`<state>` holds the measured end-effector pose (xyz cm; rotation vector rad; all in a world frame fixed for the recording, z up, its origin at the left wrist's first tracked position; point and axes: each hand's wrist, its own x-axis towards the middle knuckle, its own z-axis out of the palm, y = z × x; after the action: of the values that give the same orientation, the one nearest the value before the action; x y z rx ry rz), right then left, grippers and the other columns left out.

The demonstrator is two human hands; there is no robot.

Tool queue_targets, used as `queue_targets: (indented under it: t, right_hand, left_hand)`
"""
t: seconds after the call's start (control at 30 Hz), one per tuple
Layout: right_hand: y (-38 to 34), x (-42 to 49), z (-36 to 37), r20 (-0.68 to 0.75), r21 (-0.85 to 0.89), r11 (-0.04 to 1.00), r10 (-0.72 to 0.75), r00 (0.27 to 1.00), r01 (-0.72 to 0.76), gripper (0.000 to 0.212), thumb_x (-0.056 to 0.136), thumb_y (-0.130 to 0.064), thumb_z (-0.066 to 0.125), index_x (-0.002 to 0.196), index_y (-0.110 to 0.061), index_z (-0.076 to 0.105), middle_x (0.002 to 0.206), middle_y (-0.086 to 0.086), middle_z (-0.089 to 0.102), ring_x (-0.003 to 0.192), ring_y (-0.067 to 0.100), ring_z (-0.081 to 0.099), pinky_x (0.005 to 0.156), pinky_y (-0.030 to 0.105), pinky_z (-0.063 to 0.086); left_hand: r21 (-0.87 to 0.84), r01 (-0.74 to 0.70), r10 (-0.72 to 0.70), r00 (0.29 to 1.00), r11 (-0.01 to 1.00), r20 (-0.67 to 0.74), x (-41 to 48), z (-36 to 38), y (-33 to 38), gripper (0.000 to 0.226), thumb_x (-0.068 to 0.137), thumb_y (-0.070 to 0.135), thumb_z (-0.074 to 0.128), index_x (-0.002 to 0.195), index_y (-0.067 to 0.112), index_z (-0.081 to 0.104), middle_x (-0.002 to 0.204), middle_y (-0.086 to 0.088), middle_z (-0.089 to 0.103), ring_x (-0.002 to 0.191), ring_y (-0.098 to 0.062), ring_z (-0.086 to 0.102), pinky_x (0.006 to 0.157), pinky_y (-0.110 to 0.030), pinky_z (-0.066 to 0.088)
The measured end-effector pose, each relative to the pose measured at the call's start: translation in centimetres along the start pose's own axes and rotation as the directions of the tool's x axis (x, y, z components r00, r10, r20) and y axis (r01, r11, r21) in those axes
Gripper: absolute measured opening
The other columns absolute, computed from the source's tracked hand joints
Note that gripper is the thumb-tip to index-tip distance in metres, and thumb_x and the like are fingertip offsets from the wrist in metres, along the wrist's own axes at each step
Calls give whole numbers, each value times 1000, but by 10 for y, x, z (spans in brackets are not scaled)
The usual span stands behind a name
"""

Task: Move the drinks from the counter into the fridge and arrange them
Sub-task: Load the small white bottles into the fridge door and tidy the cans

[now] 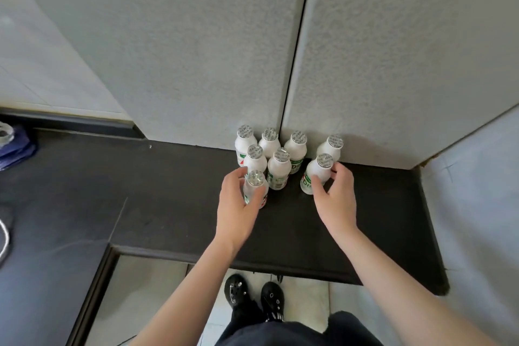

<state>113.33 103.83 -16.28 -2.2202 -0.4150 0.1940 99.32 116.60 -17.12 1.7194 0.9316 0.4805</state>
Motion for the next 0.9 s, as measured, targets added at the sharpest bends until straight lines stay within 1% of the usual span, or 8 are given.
queue_targets:
  t: [0.03, 0.1, 0.23, 0.37, 0.47, 0.67, 0.8, 0.9]
  right_hand:
    - [0, 4, 2, -8, -26, 1000, 1, 1000, -1, 40, 89, -26, 62, 124, -12, 47, 118, 0, 49, 99, 11, 52, 77, 27, 43]
    - [2, 9, 5, -17, -69, 998, -2, 1000, 1, 35, 88, -29, 62, 116, -11, 50, 109, 0, 50, 93, 14, 54, 71, 28, 44]
    - [9, 18, 7, -17, -151, 987, -62, 998, 58, 32, 88, -34, 61, 106, -9, 53, 103, 0, 48, 82, 14, 53, 63, 26, 38]
    - [17, 19, 8, 5, -179, 973, -146, 989, 144, 34, 90, -31, 58, 111, -5, 53, 110, 1, 49, 84, 12, 52, 66, 23, 37]
    - [18, 17, 5, 40, -154, 970, -184, 982, 188, 36, 91, -29, 57, 117, -4, 52, 113, 3, 49, 90, 12, 52, 71, 24, 40]
    - [22, -2, -2, 96, -61, 967, -241, 966, 248, 32, 92, -19, 56, 118, -1, 51, 112, 9, 53, 100, 17, 55, 77, 25, 42]
    - [18, -31, 1, 137, 45, 963, -269, 953, 266, 31, 92, -21, 53, 117, -3, 52, 108, 5, 57, 101, 21, 58, 79, 34, 51]
    - [7, -61, 13, 226, 161, 928, -367, 902, 337, 30, 91, -24, 50, 115, -6, 53, 107, 3, 58, 101, 20, 58, 84, 42, 52]
  left_hand:
    - [17, -16, 16, 1000, 1000, 5, 3, 2, 0, 39, 85, 42, 61, 120, 36, 44, 119, 21, 49, 113, -1, 50, 91, -29, 47]
    - [77, -68, 67, 998, 995, 12, 7, 5, -2, 34, 86, 38, 62, 116, 40, 45, 115, 21, 51, 113, -4, 50, 90, -25, 44]
    - [153, -105, 101, 994, 983, 36, 13, 6, -6, 33, 87, 41, 61, 117, 31, 51, 111, 18, 56, 109, -4, 50, 85, -20, 40]
    - [152, -105, 99, 994, 983, 49, 13, 2, -11, 31, 88, 43, 57, 118, 37, 50, 109, 17, 56, 107, -6, 52, 87, -28, 46]
    - [103, -41, 38, 999, 994, 24, 7, -4, -11, 31, 89, 41, 56, 119, 37, 50, 109, 17, 59, 101, -9, 58, 86, -38, 52]
    - [-10, 56, -57, 990, 998, -127, -47, -28, -14, 26, 87, 45, 53, 113, 42, 51, 107, 25, 62, 96, -1, 61, 81, -35, 55]
    - [-91, 117, -137, 952, 989, -272, -97, -46, -24, 23, 90, 30, 60, 109, 42, 54, 102, 21, 65, 90, -5, 63, 76, -31, 55]
    - [-141, 144, -188, 904, 979, -383, -140, -60, -32, 23, 91, 22, 61, 100, 43, 56, 95, 18, 65, 83, -4, 64, 68, -19, 51]
